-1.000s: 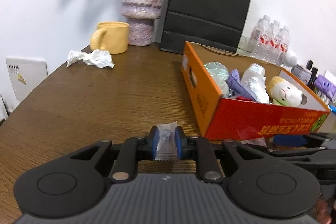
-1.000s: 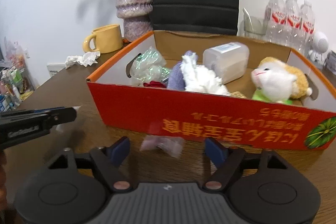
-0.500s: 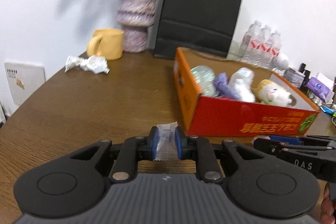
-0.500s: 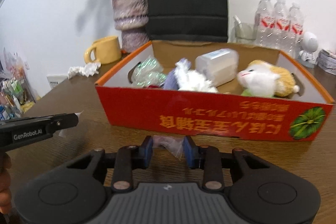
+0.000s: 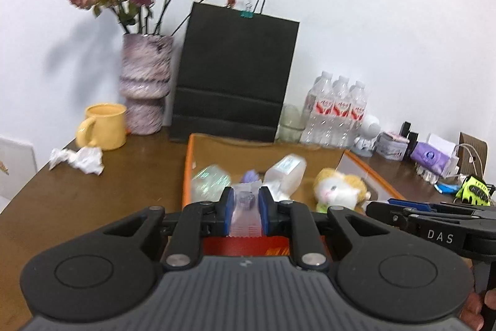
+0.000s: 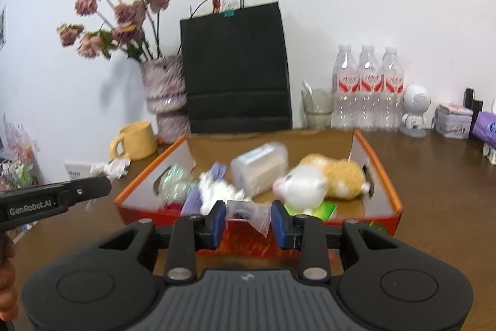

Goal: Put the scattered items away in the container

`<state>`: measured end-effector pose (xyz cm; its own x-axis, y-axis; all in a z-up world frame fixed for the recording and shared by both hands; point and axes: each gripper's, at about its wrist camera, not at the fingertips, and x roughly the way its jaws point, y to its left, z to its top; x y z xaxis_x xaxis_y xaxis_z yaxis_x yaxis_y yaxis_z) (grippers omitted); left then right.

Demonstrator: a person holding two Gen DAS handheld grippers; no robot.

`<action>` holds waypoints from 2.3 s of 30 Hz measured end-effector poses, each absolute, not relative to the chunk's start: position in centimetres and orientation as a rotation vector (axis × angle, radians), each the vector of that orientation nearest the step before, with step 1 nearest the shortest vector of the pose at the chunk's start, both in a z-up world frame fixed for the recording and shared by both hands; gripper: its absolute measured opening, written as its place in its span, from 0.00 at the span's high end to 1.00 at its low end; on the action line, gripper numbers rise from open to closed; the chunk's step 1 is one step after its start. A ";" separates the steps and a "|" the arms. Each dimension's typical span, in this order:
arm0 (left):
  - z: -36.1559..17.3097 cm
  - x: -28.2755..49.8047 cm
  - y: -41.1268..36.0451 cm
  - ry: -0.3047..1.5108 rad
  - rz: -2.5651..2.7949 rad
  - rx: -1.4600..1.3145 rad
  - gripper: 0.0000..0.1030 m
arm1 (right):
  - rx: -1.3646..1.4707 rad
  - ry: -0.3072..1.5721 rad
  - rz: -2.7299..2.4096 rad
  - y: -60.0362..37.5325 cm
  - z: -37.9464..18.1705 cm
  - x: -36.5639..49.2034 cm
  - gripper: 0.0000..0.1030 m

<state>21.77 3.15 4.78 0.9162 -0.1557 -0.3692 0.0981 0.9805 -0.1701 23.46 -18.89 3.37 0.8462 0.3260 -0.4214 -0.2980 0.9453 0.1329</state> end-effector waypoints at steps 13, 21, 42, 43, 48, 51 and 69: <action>2.7 31.3 0.6 0.454 -0.067 -0.166 0.82 | 0.010 0.466 0.393 -17.5 2.9 31.5 0.70; 2.0 32.4 1.0 0.461 0.026 -0.139 0.00 | -0.029 0.514 0.349 -18.0 2.6 33.0 0.03; 4.1 29.2 -0.4 0.507 -0.008 -0.120 0.00 | -0.012 0.558 0.326 -20.0 5.0 30.0 0.00; 4.4 28.7 -0.4 0.508 -0.010 -0.121 0.00 | -0.017 0.558 0.327 -20.1 5.2 29.5 0.00; 6.0 25.9 -0.5 0.518 -0.005 -0.115 0.00 | -0.047 0.555 0.328 -20.2 6.4 26.3 0.00; 6.9 24.1 -0.9 0.521 0.008 -0.081 0.00 | -0.048 0.560 0.326 -20.3 7.1 24.4 0.00; 10.5 16.1 -1.9 0.538 0.070 -0.028 0.00 | 0.062 0.630 0.314 -21.3 10.4 16.5 0.00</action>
<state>16.11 -1.86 10.54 0.8566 0.0589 -0.5126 -0.0736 0.9973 -0.0083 16.55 -21.26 10.39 0.7623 0.3074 -0.5695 -0.2696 0.9508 0.1523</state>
